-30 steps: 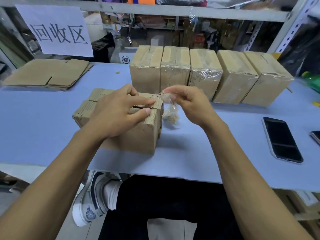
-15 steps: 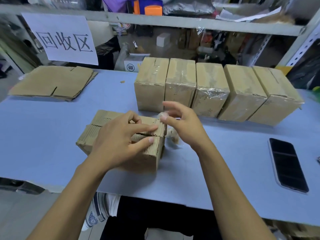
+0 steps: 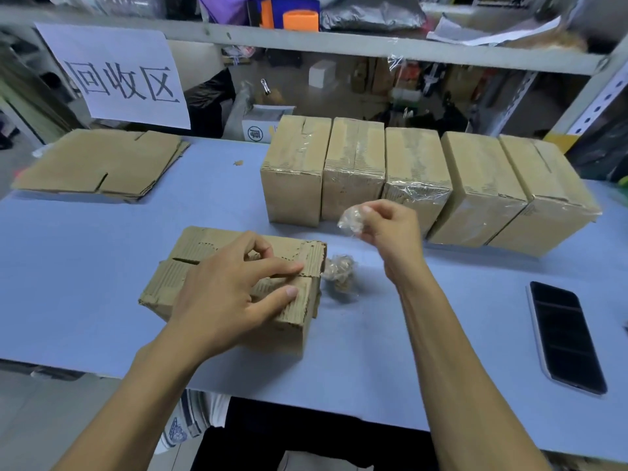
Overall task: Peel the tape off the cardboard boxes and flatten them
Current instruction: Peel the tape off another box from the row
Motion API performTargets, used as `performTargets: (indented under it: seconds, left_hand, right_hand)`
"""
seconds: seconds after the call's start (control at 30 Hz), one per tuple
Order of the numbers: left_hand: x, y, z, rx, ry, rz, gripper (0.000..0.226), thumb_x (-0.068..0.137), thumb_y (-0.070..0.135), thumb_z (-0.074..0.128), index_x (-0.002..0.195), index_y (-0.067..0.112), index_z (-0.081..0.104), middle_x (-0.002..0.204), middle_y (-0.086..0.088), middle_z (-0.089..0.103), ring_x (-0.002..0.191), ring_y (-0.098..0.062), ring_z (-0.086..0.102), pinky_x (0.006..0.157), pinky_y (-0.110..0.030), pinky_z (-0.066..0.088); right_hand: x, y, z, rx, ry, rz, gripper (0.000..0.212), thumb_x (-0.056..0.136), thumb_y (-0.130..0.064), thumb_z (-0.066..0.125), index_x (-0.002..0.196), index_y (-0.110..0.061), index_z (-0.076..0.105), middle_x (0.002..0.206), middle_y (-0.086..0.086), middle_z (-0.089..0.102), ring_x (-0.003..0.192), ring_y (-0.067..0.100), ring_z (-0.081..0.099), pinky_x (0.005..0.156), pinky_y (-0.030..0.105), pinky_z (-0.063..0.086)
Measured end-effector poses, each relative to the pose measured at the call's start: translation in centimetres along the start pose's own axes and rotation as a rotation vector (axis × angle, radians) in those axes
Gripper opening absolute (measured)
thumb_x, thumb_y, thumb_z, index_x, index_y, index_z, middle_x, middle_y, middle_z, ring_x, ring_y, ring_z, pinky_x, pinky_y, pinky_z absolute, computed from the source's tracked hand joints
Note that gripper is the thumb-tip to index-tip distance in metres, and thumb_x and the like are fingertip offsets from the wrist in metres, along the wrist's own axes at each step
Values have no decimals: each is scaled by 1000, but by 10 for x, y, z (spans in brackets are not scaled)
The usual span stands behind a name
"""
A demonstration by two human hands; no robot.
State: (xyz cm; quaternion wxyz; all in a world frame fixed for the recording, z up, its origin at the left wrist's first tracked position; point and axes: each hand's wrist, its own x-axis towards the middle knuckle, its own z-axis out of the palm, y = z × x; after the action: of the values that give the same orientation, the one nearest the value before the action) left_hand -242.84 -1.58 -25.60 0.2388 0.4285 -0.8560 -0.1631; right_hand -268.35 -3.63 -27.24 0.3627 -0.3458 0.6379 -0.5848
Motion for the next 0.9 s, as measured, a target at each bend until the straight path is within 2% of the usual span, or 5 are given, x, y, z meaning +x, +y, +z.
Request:
performTargets:
  seconds: [0.27,0.47,0.57,0.73,0.9]
  left_hand:
    - [4,2,3,-19,53,-17,36,79,68,49,103,54,72,101,20,52,80,-3,54,59,-28,37]
    - [2,7,2,-22,68,-52,37,78,69,44,101,56,71,100,20,53,80,7,53,58,-26,32]
    - [1,7,1,-14,66,-51,40,78,70,42,102,56,71,99,20,53,78,6,52,57,-24,31]
    - [1,8,-1,-97,136,-5,27,82,49,59,102,41,75,90,15,57,76,4,53,61,-22,35]
    - [-11,11,-24,-237,552,-104,15,88,14,65,92,27,73,90,7,66,90,-13,57,78,-13,39]
  right_hand:
    - [-23,32,-12,-501,-200,-143,26,89,-15,73,112,-20,63,96,-7,68,93,10,63,70,8,39]
    - [-22,33,-32,-846,-385,-18,35,101,-30,60,136,-24,61,153,7,37,142,26,29,112,35,26]
    - [-38,19,-44,-509,-469,133,42,104,-33,54,145,-25,53,152,-6,44,139,13,38,111,31,31]
    - [-63,5,-30,-220,-192,18,31,101,-32,59,130,-25,63,129,-9,64,115,3,60,95,25,45]
    - [-101,-15,11,-239,-265,-50,41,89,-42,72,126,-34,57,124,-12,59,109,8,62,86,27,52]
